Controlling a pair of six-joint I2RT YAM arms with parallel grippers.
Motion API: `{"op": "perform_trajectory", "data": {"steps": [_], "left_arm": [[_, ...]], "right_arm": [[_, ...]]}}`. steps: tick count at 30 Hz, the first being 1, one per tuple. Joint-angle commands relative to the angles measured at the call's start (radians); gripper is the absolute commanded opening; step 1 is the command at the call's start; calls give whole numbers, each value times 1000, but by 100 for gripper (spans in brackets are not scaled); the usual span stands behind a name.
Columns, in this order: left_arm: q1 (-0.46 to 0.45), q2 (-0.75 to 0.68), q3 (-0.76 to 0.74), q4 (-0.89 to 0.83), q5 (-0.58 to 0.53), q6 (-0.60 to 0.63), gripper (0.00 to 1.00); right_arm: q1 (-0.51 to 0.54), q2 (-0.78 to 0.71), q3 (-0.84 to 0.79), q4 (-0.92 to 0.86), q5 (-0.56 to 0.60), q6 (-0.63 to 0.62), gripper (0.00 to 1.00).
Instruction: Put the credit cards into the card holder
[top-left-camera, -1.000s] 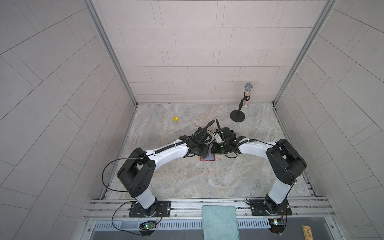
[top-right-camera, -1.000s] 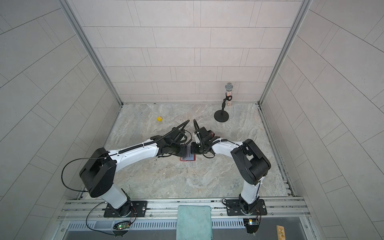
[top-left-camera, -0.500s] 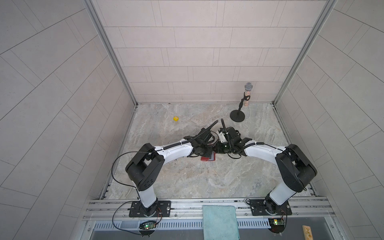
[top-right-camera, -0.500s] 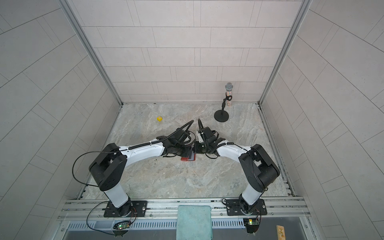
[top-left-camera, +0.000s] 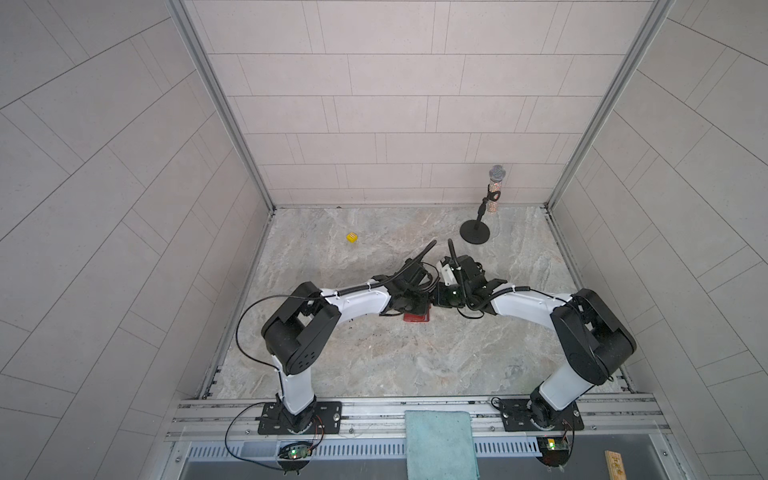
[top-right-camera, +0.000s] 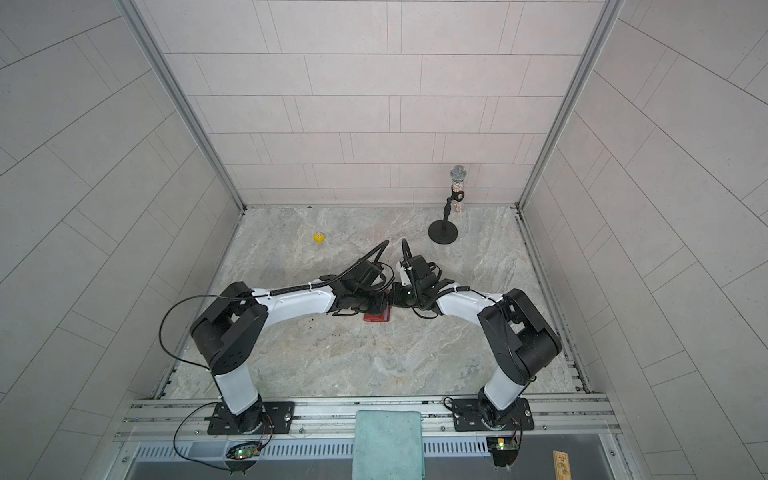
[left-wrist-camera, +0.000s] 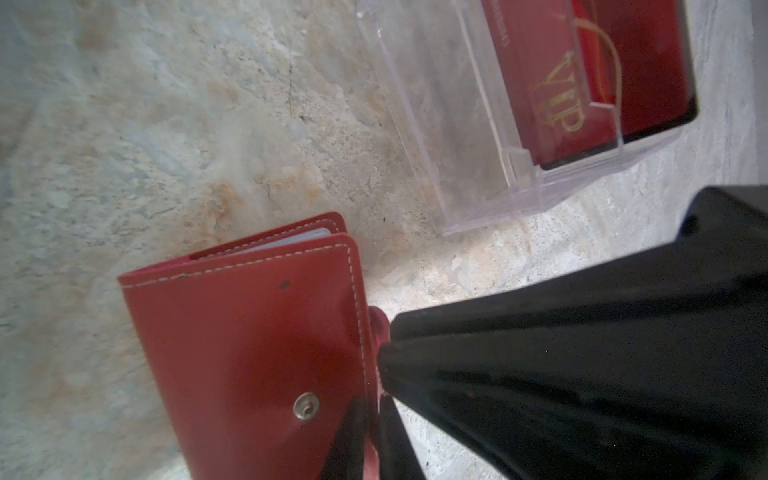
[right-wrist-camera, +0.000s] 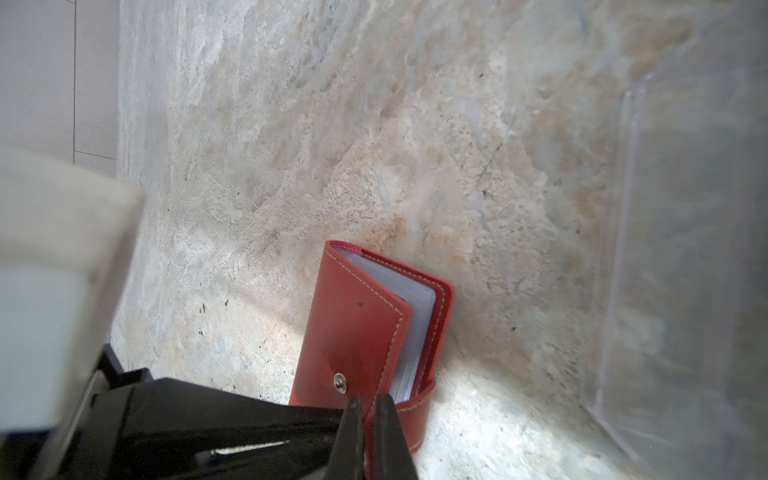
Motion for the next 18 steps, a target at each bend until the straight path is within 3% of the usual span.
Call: {"op": "perform_trajectory", "data": {"steps": [1, 14, 18], "left_arm": [[-3, -17, -19, 14, -3, -9, 21], [6, -144, -69, 37, 12, 12, 44], [47, -191, -135, 105, 45, -15, 47]], "right_arm": [[-2, -24, -9, 27, -2, 18, 0], [-14, -7, 9, -12, 10, -9, 0], [-14, 3, 18, -9, 1, -6, 0]]}}
